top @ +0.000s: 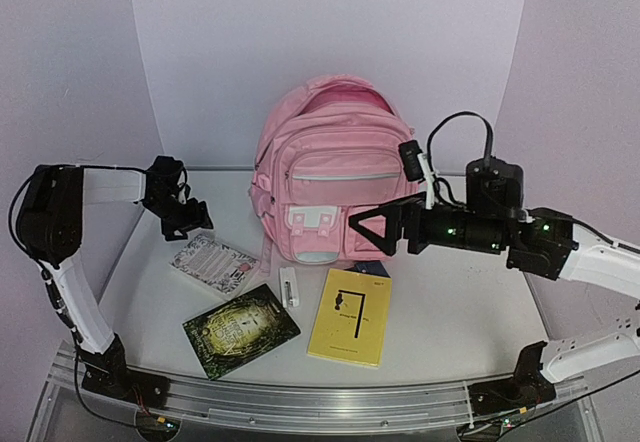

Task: Pack the student bag
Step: Pick up the book from the center of the board.

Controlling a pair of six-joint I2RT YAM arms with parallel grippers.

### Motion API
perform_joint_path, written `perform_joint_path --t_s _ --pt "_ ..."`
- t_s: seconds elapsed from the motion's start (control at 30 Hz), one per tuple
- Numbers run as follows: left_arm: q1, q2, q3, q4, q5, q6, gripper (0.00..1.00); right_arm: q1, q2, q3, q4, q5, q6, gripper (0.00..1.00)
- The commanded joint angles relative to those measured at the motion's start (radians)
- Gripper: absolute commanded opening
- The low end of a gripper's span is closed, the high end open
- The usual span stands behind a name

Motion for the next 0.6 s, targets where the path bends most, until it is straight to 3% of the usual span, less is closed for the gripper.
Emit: perform_joint_path --t_s 0.0,0.17,0.57 --pt "0.068 -0.084 -0.070 0.059 0.063 -0.076 0.82 0.096 0.095 -0.007 0.272 0.101 0.169 0.97" --pt "0.085 -0.073 -0.150 0.118 0.123 -0.115 0.84 0.187 0.329 0.021 0.490 0.113 0.360 0.91" --pt "0.083 -0.032 -0.193 0.091 0.087 -0.089 0.83 0.225 0.754 0.148 0.692 0.199 0.704 0.79"
